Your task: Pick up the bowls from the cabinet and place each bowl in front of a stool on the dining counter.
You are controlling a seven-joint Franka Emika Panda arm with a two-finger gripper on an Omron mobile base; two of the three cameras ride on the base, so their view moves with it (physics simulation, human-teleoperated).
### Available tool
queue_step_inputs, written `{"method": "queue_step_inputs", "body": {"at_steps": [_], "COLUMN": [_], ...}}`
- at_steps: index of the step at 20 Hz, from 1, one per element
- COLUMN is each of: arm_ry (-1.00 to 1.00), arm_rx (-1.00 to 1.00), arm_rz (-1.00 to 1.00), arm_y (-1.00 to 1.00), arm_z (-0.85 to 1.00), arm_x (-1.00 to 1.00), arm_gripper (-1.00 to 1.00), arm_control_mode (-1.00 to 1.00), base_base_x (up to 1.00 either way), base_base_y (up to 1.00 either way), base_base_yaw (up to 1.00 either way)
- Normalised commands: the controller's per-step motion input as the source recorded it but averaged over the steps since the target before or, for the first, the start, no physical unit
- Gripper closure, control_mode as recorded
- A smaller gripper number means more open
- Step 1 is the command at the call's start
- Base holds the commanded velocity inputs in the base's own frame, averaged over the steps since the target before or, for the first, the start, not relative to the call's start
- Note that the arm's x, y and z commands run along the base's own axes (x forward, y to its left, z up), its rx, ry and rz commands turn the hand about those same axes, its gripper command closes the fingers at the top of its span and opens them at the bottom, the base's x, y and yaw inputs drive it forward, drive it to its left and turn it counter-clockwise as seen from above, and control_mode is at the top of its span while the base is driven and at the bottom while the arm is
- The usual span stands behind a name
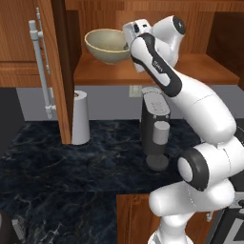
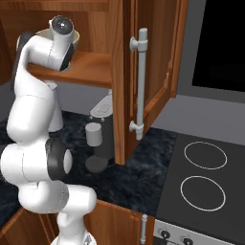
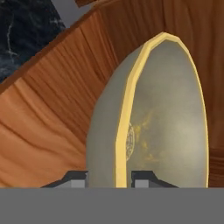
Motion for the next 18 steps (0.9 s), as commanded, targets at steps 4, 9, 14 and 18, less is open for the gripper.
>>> {"method": "queue_step_inputs", "body": {"at_steps": [4,9,14,18], "arm_ry": [-0.03,0.03,0.14,0.14], "arm_rx": [0.0,0.0,0.0,-0.04], "arm_rz": [-0.23,-0.18,-0.15,-0.14], "arm_y": [-0.08,-0.31,-0.54,-0.61], "arm_z": [-0.02,0.24,0.22,0.0], "arm_x": [-1.0,-1.0,-1.0,-1.0], "arm_gripper": [1.0,1.0,1.0,1.0], "arm_control_mode": [-1.0,-1.0,-1.0,-1.0], "base_base_x": [0.0,0.0,0.0,0.0], "base_base_y": [0.0,0.0,0.0,0.0], "base_base_yaw": [0.0,0.0,0.0,0.0]}}
